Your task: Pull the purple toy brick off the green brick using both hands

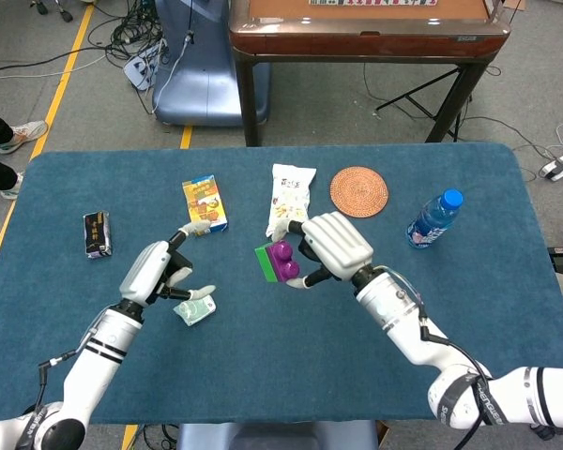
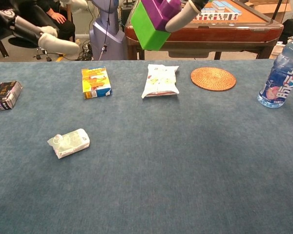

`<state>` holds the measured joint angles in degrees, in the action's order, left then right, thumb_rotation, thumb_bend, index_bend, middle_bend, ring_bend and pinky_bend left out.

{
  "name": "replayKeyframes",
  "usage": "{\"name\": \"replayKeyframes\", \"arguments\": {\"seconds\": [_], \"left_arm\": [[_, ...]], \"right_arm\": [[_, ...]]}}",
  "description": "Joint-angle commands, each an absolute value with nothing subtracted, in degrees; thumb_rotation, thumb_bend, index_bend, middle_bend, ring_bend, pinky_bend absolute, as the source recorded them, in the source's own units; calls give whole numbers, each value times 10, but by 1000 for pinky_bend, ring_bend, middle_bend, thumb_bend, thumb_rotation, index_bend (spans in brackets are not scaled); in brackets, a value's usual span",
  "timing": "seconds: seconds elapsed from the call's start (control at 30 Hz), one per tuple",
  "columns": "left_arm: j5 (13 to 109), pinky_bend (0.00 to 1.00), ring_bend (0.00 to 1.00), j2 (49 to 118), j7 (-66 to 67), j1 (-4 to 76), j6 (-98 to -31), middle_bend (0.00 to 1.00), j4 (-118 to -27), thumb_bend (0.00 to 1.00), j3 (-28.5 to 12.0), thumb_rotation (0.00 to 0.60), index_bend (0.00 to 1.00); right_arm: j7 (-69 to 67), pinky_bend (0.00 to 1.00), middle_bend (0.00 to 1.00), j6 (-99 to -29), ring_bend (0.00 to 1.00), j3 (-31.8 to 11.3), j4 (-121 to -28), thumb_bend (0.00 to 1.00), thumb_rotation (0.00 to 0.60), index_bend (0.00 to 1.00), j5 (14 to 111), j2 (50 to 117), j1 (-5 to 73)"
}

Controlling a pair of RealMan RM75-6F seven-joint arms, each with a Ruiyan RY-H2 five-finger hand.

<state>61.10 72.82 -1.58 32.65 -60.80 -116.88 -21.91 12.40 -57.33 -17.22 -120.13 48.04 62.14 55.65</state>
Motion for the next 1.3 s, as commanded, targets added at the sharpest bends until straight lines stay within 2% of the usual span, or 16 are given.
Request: {"name": "replayKeyframes", "arguments": {"seconds": [0.03, 0.27, 0.7, 1.3], "left_arm": [[590, 1000, 1000, 739, -38, 336, -605, 1000, -1176, 0, -229, 600, 151], [586, 1000, 1000, 750, -27, 342, -624, 1000, -1180, 0, -216, 600, 125], [556, 1000, 1000, 811, 62, 362, -695, 1000, -1164, 0, -202, 600, 125], [531, 1000, 1000, 850, 119, 382, -718, 1000, -1153, 0, -193, 600, 152]], "right_arm": [[130, 1000, 1000, -573, 1000, -181, -1190, 112, 600, 577, 460, 636, 568], [141, 1000, 1000, -581, 1000, -190, -1168, 111, 600, 578, 434, 668, 585], [144, 1000, 1000, -571, 1000, -214, -1154, 111, 600, 585, 351, 708, 622], [197, 1000, 1000, -616, 1000, -218, -1148, 123, 600, 594, 239, 743, 666]]}}
